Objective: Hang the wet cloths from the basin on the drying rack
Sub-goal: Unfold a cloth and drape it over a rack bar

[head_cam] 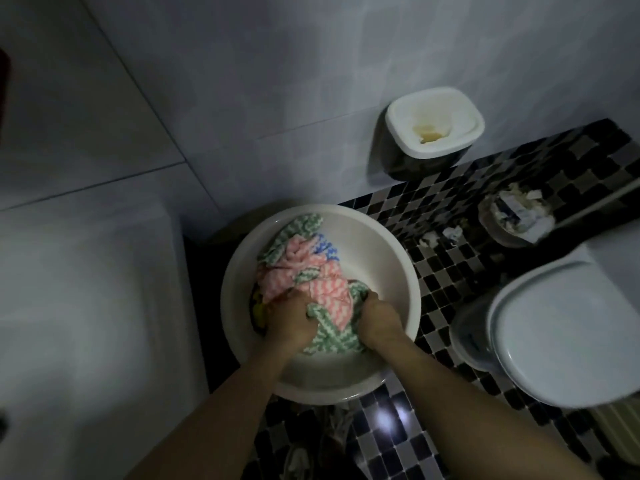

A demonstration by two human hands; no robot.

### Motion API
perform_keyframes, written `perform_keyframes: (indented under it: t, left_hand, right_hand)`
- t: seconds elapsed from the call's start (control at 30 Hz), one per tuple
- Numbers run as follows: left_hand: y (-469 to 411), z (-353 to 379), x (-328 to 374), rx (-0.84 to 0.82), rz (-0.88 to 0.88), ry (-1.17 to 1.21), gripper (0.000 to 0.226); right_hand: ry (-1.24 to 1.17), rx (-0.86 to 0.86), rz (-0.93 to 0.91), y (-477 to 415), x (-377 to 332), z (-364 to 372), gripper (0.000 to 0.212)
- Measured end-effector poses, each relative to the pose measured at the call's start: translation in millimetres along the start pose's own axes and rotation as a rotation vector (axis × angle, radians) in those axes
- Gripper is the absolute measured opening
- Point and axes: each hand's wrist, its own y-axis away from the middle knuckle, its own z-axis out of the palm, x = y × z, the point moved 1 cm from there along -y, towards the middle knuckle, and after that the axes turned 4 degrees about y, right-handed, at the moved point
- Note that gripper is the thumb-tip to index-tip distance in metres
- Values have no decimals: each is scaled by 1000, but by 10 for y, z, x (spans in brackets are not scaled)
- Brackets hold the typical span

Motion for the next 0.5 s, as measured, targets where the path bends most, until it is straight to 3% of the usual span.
perform_keyframes:
  t: [0.03,0.13,0.2,0.3,0.37,0.43,0.5]
  left_hand:
    - [5,-42,10,-10,-24,79,3]
    - [45,-249,83,80,-131,381,23]
    - [99,-411,140,154,-163,587,15]
    - [156,-614,189,200,-167,826,42]
    - [186,-696,222,144,-143,921,40]
    - [262,-774,360,109,-74,940,12]
    - [365,-842,518,133,23,892,24]
  right_hand:
    - [39,36,-5,-7,-7,-22,34]
    - [20,93,-16,-39,30,-143,23]
    - [-206,93,-18,-45,114,-264,24]
    - [-806,23,-8,98,233,-502,30]
    - [-1102,-35,9,254,262,-632,33]
    - [-1291,-91,-4,424,232,-750,33]
    - [-1344,-78,-27,564,178,-860,30]
